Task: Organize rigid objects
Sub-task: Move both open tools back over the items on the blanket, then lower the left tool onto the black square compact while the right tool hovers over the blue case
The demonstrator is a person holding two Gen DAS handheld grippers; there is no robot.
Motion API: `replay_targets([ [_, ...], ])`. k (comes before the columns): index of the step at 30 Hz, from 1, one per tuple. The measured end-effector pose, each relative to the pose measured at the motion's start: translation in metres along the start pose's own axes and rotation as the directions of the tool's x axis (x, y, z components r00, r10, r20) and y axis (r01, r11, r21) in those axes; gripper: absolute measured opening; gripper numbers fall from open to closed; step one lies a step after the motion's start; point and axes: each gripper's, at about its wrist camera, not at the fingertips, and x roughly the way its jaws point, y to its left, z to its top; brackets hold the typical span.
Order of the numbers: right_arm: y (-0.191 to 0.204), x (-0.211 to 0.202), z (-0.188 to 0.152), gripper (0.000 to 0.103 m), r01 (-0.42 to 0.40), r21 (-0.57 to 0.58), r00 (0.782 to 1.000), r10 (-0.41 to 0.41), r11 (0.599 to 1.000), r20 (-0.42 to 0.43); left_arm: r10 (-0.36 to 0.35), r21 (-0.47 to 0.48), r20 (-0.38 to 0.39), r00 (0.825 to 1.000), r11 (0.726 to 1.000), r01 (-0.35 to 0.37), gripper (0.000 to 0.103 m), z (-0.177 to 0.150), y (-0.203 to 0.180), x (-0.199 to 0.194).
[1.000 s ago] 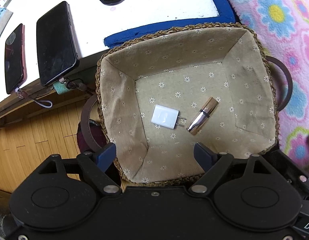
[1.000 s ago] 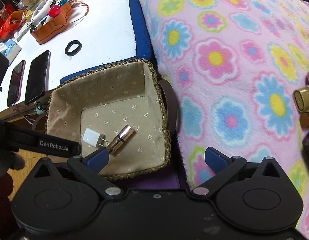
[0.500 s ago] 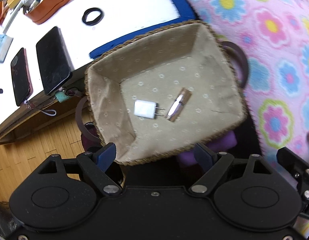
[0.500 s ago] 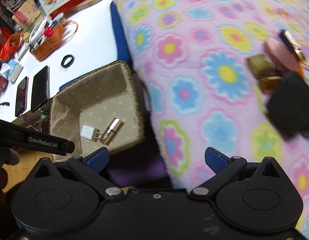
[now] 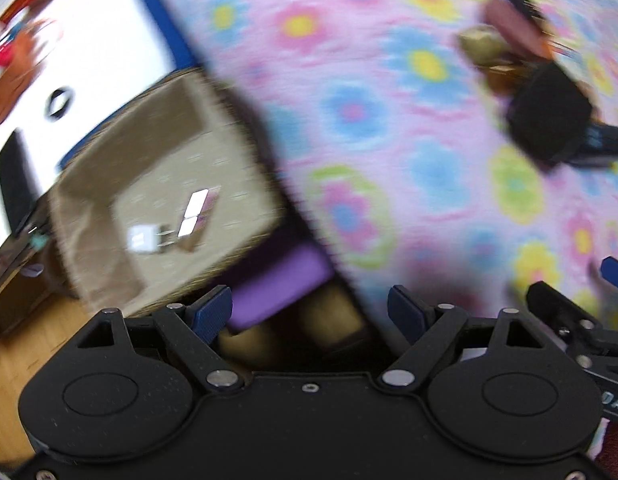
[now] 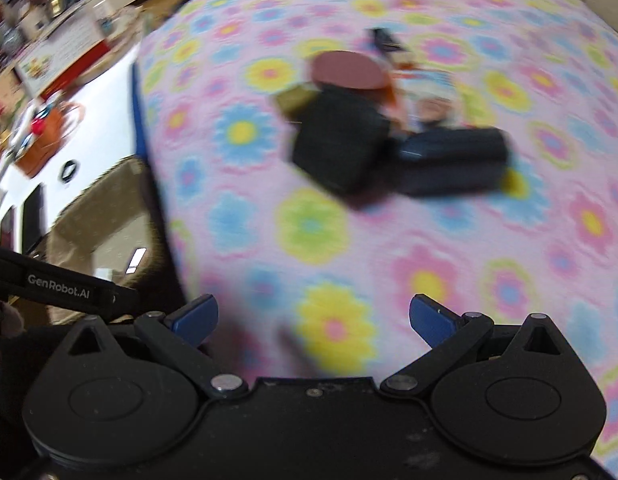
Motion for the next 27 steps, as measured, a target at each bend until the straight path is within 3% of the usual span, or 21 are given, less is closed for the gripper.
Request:
replay_targets([
  [4,-0.046,-0.001,-0.005,0.103,0.059,0.093,0.998,-0.059,0.994,-0.003,-0.076,0.033,0.004,0.997,0.997,0.076,0.081,0.006,-0.039,0.008],
  [9,-0.074,-0.004,0.005,0.103,0.097,0.154,0.994,-0.105,0.983,0.04,-0.11,0.054,0.056,0.992,0.993,0.107,0.081,0.013,-0.068,0.014],
  [16,-0.064,0.013,0.023,0.103,0.13,0.108,0.986,-0.14,0.986,0.087,-0.031,0.065,0.103,0.994,0.998,0.025,0.081,0.015,-0.063,0.023],
  [23,-0.047,0.036,0.046,0.102,0.153,0.083,0.976,-0.164,0.985,0.146,-0.035,0.036,0.113,0.993,0.999,0.031,0.081,0.015,-0.048,0.025],
  [27,-0.052,0.049,0.06,0.091,0.129,0.099,0.975,-0.145,0.987,0.169,-0.039,0.042,0.117,0.992,0.999,0.034,0.081,0.014,-0.055,0.027],
])
